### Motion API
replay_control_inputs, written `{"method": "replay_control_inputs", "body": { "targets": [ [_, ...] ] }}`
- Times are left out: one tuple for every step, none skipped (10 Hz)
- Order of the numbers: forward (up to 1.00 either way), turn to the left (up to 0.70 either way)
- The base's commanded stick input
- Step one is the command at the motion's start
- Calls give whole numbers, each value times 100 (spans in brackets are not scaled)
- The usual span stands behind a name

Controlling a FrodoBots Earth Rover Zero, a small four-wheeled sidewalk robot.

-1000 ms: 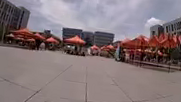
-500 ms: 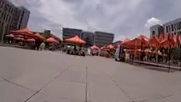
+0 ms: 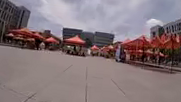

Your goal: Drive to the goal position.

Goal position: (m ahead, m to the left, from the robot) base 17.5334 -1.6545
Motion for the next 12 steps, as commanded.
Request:
{"method": "replay_control_inputs", "body": {
  "targets": [
    [85, -2],
    [85, -2],
    [85, -2],
    [85, -6],
    [85, -26],
    [85, -19],
    [85, -4],
    [85, -2],
    [85, -2],
    [85, -2],
    [85, -2],
    [85, -2]
  ]
}}
